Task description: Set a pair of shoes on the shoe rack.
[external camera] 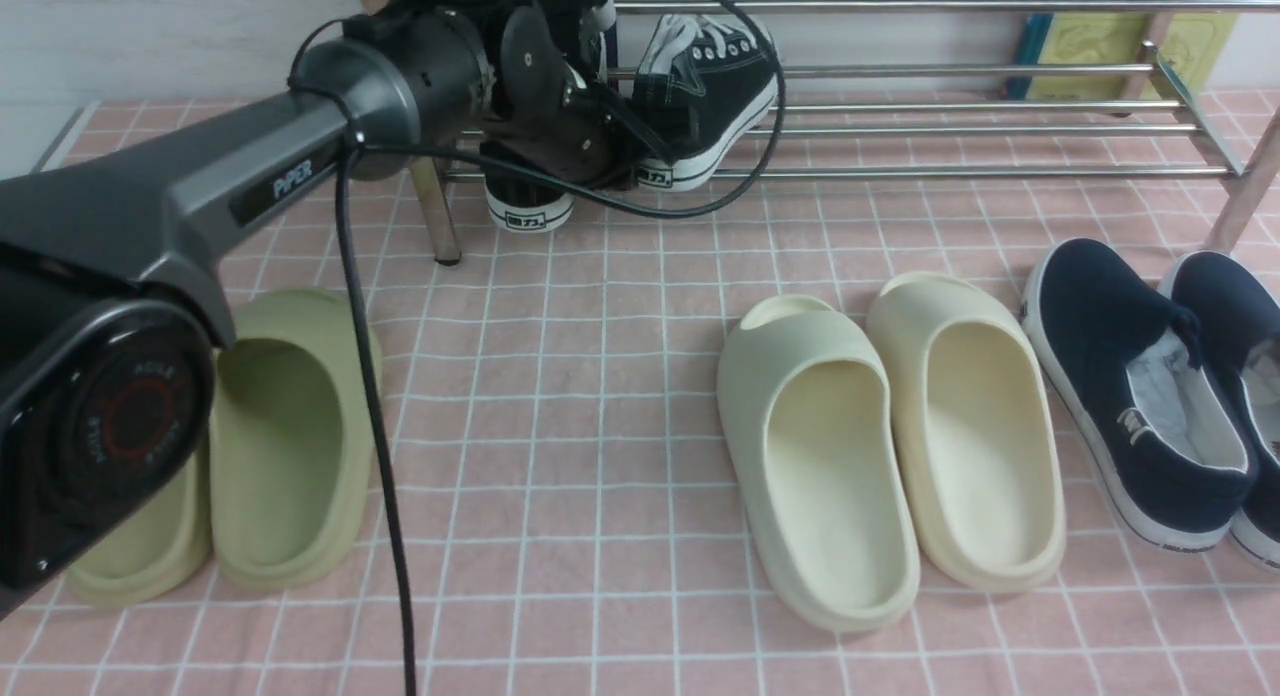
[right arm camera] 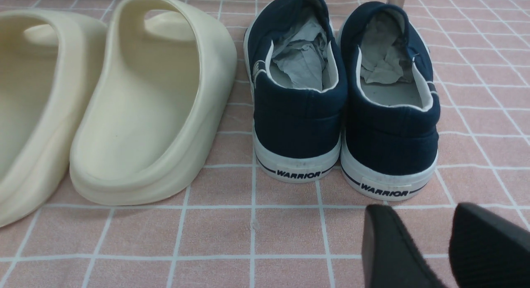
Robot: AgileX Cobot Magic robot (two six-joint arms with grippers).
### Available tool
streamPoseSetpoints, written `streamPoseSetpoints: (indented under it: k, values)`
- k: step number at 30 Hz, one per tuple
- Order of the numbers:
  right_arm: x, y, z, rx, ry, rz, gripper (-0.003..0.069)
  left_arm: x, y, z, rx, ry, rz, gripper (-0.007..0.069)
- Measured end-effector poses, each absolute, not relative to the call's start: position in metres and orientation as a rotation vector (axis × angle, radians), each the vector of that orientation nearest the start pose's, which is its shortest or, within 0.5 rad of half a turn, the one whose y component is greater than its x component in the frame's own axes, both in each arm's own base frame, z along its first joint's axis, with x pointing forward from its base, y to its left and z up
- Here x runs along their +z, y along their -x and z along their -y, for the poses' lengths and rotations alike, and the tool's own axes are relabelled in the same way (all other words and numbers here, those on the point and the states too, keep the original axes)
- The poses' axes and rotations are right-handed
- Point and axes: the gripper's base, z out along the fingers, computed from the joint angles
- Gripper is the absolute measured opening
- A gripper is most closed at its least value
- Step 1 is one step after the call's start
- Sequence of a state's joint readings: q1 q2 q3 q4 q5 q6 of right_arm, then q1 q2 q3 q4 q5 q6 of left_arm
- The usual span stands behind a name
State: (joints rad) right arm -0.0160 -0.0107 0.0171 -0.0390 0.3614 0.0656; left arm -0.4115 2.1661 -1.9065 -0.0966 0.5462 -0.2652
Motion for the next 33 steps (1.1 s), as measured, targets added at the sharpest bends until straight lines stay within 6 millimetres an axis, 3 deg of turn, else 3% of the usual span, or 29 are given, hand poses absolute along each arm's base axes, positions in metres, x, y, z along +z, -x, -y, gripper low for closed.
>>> streamPoseSetpoints:
  k: [3,6,9,10,12,14,15,19,21,23,24,28,33]
  values:
    - [0.175,-0.053,0.002,-0.004,-0.051,-1.85,0.024,0.258,-0.462,0.205,-0.414,-0.126,-2.354,0.0005]
    - [0.175,-0.053,0.002,-0.004,-0.051,-1.85,0.024,0.274,-0.452,0.199,-0.373,-0.169,-2.382,0.0005]
    - [0.175,-0.053,0.002,-0.004,-0.051,-1.85,0.024,0.323,-0.428,0.186,-0.309,-0.245,-2.349,0.0005]
    - [0.175,-0.053,0.002,-0.004,-0.051,-1.85,0.024,0.331,-0.425,0.185,-0.301,-0.25,-2.336,0.0005]
    - [0.175,-0.053,0.002,-0.004,-0.051,-1.85,0.024,0.371,-0.4,0.17,-0.239,-0.29,-2.274,0.0006]
    - [0.175,-0.053,0.002,-0.004,-0.051,-1.85,0.024,0.383,-0.389,0.164,-0.221,-0.295,-2.251,0.0006]
    - [0.175,-0.053,0.002,-0.004,-0.051,-1.85,0.024,0.394,-0.372,0.154,-0.198,-0.303,-2.225,0.0007]
    - [0.175,-0.053,0.002,-0.004,-0.051,-1.85,0.024,0.395,-0.333,0.136,-0.182,-0.315,-2.21,0.0008]
    - [0.175,-0.053,0.002,-0.004,-0.051,-1.85,0.024,0.379,-0.305,0.124,-0.173,-0.327,-2.236,0.0008]
    - [0.175,-0.053,0.002,-0.004,-0.051,-1.85,0.024,0.376,-0.274,0.111,-0.176,-0.33,-2.212,0.0008]
    - [0.175,-0.053,0.002,-0.004,-0.051,-1.85,0.024,0.371,-0.271,0.109,-0.173,-0.334,-2.219,0.0008]
    - [0.175,-0.053,0.002,-0.004,-0.051,-1.85,0.024,0.371,-0.199,0.076,-0.159,-0.337,-2.126,0.0008]
    - [0.175,-0.053,0.002,-0.004,-0.051,-1.85,0.024,0.373,-0.127,0.044,-0.175,-0.307,-1.981,0.0009]
